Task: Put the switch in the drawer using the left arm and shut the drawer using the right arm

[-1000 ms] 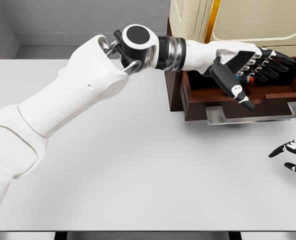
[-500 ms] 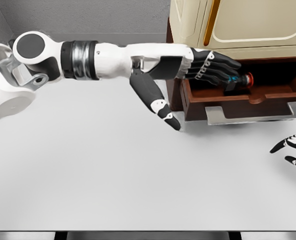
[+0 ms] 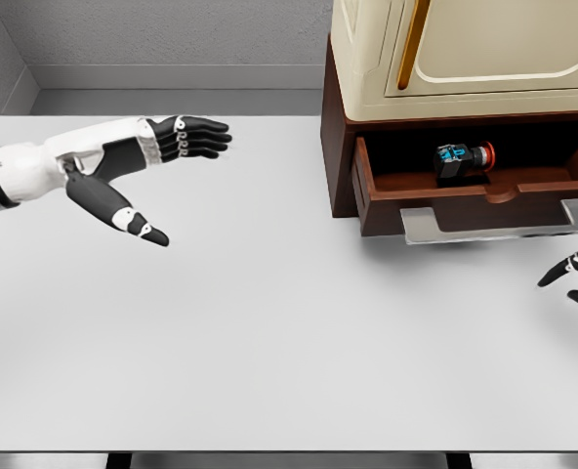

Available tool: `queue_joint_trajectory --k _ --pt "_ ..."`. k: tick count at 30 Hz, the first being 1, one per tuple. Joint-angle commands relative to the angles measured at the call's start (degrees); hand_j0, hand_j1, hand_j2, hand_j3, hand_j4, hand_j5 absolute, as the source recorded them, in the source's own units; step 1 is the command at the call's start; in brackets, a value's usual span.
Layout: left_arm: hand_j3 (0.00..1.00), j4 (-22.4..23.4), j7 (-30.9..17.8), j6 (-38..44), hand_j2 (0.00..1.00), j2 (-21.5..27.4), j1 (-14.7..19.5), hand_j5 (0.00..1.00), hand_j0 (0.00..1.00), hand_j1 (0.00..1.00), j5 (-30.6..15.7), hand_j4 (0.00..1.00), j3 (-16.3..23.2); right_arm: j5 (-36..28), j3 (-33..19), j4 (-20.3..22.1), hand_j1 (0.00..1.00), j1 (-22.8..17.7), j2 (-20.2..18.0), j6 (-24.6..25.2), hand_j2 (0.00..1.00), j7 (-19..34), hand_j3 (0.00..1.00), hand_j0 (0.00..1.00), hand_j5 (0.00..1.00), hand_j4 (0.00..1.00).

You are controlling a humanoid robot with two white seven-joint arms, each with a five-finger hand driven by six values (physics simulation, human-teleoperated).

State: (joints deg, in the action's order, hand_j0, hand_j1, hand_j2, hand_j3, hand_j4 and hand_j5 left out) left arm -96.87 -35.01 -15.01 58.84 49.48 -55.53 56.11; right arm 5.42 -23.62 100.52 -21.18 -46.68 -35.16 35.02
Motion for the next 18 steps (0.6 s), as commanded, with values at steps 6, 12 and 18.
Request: queue_joint_trajectory --k 6,12,18 --pt "1.00 -0.2 0.0 -2.2 1.00 0.2 0.2 1.00 1.00 1.00 2.3 1.00 -0.4 -1.2 0.0 0.0 0.56 1.5 -0.7 0.2 0.56 0.0 0.56 0.56 0.56 0.56" --pt "1.00 0.1 0.0 -2.2 1.00 0.2 0.6 1.00 1.00 1.00 2.4 1.00 -0.5 -1.3 0.4 -0.1 0.56 2.6 -2.5 0.2 0.56 0.0 0.56 0.56 0.56 0.56" --pt "1.00 0.0 0.0 -2.2 1.00 -0.7 0.6 1.00 1.00 1.00 2.4 1.00 -0.4 -1.3 0.5 -0.1 0.56 3.6 -2.6 0.2 0.56 0.0 0.56 0.56 0.56 0.56"
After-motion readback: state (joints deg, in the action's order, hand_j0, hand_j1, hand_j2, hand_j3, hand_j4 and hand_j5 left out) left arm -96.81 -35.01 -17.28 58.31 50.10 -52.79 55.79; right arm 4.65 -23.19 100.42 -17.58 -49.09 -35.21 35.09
